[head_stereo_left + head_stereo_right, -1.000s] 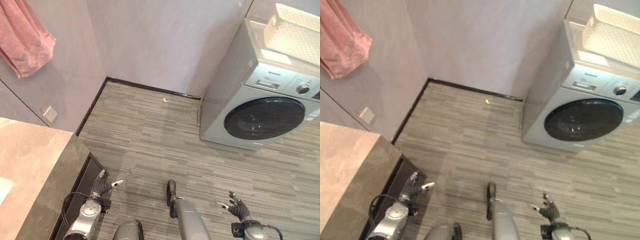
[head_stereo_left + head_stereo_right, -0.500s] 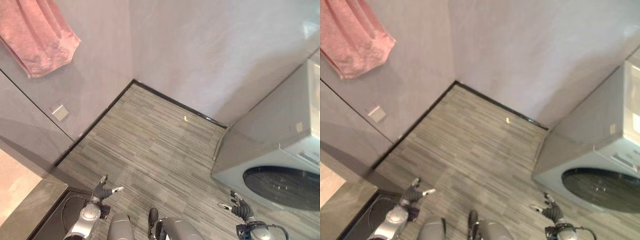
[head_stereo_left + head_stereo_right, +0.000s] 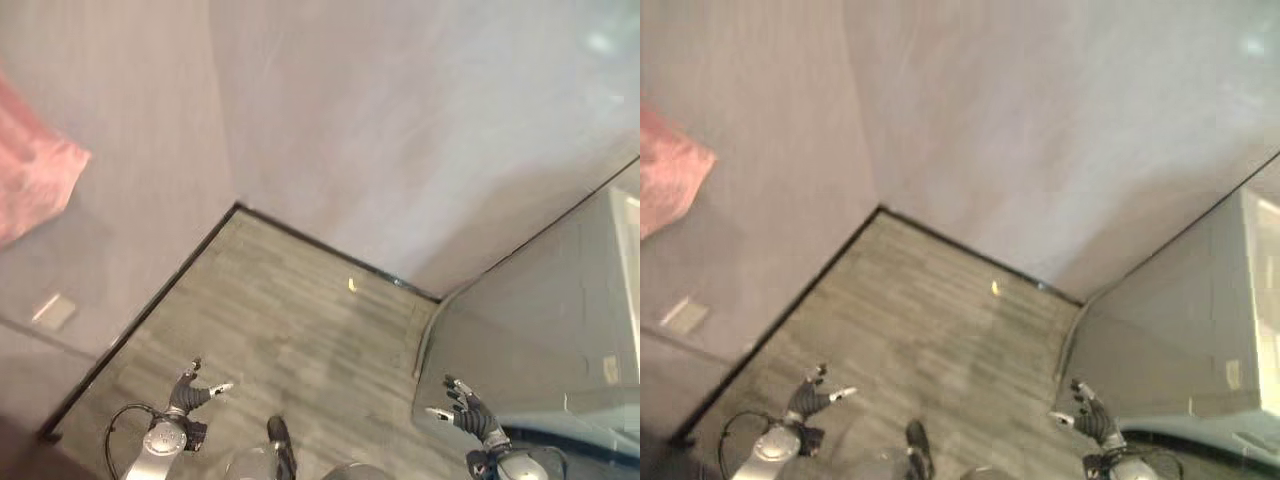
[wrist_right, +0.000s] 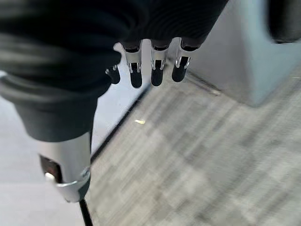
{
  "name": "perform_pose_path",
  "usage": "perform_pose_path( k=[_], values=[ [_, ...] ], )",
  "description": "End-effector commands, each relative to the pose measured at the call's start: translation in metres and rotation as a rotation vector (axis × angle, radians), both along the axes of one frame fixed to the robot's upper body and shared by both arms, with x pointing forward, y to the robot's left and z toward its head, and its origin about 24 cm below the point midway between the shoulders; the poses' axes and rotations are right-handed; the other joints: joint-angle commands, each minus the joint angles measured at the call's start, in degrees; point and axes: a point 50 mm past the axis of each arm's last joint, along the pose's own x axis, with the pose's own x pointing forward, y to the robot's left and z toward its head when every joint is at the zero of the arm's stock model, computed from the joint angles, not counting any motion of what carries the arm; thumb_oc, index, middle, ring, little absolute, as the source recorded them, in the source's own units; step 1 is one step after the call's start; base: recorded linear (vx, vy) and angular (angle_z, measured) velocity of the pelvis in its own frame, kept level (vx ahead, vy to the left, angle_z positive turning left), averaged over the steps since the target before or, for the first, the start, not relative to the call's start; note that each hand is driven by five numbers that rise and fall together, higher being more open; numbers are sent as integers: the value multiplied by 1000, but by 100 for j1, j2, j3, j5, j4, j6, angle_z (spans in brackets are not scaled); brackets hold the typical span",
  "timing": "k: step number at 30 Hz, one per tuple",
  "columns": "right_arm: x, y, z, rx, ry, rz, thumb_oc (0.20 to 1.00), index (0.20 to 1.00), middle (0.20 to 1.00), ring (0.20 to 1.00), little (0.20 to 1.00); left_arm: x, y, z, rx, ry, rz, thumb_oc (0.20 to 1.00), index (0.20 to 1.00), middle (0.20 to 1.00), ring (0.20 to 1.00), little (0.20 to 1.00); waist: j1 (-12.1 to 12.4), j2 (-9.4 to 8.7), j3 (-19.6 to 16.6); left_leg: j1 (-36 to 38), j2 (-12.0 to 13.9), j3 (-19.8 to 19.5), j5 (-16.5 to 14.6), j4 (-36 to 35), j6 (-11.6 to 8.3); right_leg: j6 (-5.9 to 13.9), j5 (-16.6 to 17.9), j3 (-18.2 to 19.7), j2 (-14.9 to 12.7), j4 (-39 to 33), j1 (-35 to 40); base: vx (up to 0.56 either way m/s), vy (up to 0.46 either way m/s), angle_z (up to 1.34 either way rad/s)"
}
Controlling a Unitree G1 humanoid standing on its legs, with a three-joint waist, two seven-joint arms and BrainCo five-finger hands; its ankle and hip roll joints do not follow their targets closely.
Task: Put brush and paste in cup on sink, flatten towel.
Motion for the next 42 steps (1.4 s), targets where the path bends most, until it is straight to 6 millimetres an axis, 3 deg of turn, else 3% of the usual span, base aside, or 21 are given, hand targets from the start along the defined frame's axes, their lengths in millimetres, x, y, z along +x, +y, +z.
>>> perform_pose_path(
  k=[1,2,6,9,10,17,20,21,22,23,26,27,28,29,31,33,36,37,39,41,42],
  values=[
    [19,7,5,17,-60,43,1000,1000,1000,1000,1000,11,13,15,46,-80,-2,1000,1000,1000,1000,1000,109,38,120,-285,584,-280,387,346,-1012,322,1640,830,147,-2013,-96,467,300,122],
    [21,10,7,27,-74,52,1000,1000,1000,1000,1000,10,12,12,47,-67,10,1000,1000,1000,1000,1000,70,93,136,-23,579,-362,413,188,-1070,313,1406,492,191,-2370,-360,220,91,121],
    [22,11,9,44,-93,47,1000,1000,1000,1000,1000,9,11,5,60,-31,7,1000,1000,1000,1000,1000,-138,52,305,384,349,-883,475,-49,-1207,368,1219,651,688,-3295,-622,362,69,119],
    [15,10,8,33,-81,46,1000,1000,1000,1000,1000,9,7,2,71,-14,-26,1000,1000,1000,1000,1000,-309,29,345,701,98,-1406,457,-176,-1287,469,1471,1152,1033,-3820,-846,353,17,156],
    [9,7,7,21,-65,46,1000,1000,1000,1000,1000,12,1,1,66,-13,-55,1000,1000,1000,1000,1000,-444,75,353,790,-7,-1762,504,-146,-1349,467,1550,1589,1173,-3734,-899,301,14,196],
    [12,10,5,12,-66,74,1000,1000,1000,1000,1000,9,-5,-4,43,-5,-47,1000,1000,1000,1000,1000,-438,193,223,730,-17,-2196,566,-123,-1444,307,1602,1411,1041,-4056,-618,180,-49,143],
    [17,9,10,-9,-83,108,1000,1000,1000,1000,1000,8,-6,-5,42,-6,-55,1000,1000,1000,1000,1000,-478,270,316,231,171,-1646,916,1053,-1926,150,1384,1035,846,-4081,-379,200,-15,37],
    [17,9,10,-9,-83,108,1000,1000,1000,1000,1000,8,-6,-5,42,-7,-56,1000,1000,1000,1000,1000,-479,278,316,207,179,-1649,896,1094,-1928,148,1384,1030,853,-4078,-385,79,5,103],
    [17,11,10,-10,-82,124,1000,1000,1000,1000,1000,11,-4,-3,52,-14,-48,1000,1000,1000,1000,1000,-516,236,403,-63,515,-972,976,1414,-1920,92,1312,855,702,-4068,-262,147,15,85],
    [15,12,9,-8,-81,122,1000,1000,1000,1000,1000,15,-5,-1,53,-22,-56,1000,1000,1000,1000,1000,-560,243,408,-163,1012,-356,888,956,-1789,139,1225,695,556,-4103,-132,148,16,78],
    [14,14,7,-21,-74,123,1000,1000,1000,1000,1000,16,-6,0,59,-25,-65,1000,1000,1000,1000,1000,-512,220,396,-381,1057,-408,594,538,-1635,219,1103,620,394,-4185,21,202,128,84],
    [19,16,8,-26,-87,134,1000,1000,1000,1000,1000,16,-3,2,72,-35,-64,1000,1000,1000,1000,1000,-357,281,323,-800,1328,-738,1174,-147,-1799,279,1032,646,298,-4265,159,284,198,34],
    [19,16,8,-26,-87,133,1000,1000,1000,1000,1000,15,-3,2,73,-35,-64,1000,1000,1000,1000,1000,-371,277,318,-790,1318,-751,1193,-177,-1805,278,1025,631,293,-4268,165,517,376,-12],
    [22,14,10,-38,-97,128,1000,1000,1000,1000,1000,18,0,6,90,-51,-69,1000,1000,1000,1000,1000,-353,339,258,-1117,1782,-610,1592,-635,-2031,354,851,616,91,-4323,428,440,364,-19],
    [25,15,11,-44,-99,126,1000,1000,1000,1000,1000,18,2,9,95,-61,-66,1000,1000,1000,1000,1000,-332,422,192,-1120,2107,-369,1969,-912,-2111,435,778,634,-26,-4324,624,520,427,-6],
    [26,15,12,-50,-100,132,1000,1000,1000,1000,1000,17,3,11,98,-73,-60,1000,1000,1000,1000,1000,-269,477,182,-989,2153,-275,2111,-853,-2162,472,700,676,-67,-4277,813,411,352,-11],
    [38,23,17,-35,-140,137,1000,1000,1000,1000,1000,23,3,26,81,-150,-83,1000,1000,1000,1000,1000,-172,445,129,-1225,1789,-308,1425,287,-1936,562,794,813,-694,-3798,1128,424,456,-15],
    [38,23,17,-35,-140,137,1000,1000,1000,1000,1000,23,3,27,81,-150,-83,1000,1000,1000,1000,1000,-161,452,119,-1240,1801,-300,1427,290,-1931,563,808,826,-686,-3803,1108,356,462,-24],
    [45,29,23,-44,-171,156,1000,1000,1000,1000,1000,26,3,34,101,-180,-110,1000,1000,1000,1000,1000,-135,437,106,-1181,1491,-133,917,686,-1658,502,1687,864,-1073,-3416,919,391,518,-19],
    [48,32,25,-32,-187,158,1000,1000,1000,1000,1000,27,4,39,111,-195,-121,1000,1000,1000,1000,1000,-107,453,105,-1117,1417,-108,836,630,-1573,460,1861,894,-1071,-3239,788,256,337,-15],
    [49,35,26,-21,-197,170,1000,1000,1000,1000,1000,25,6,42,131,-197,-144,1000,1000,1000,1000,1000,-119,496,96,-922,1145,-177,747,462,-1435,411,1968,1132,-757,-2758,633,202,249,-14]
  ],
)
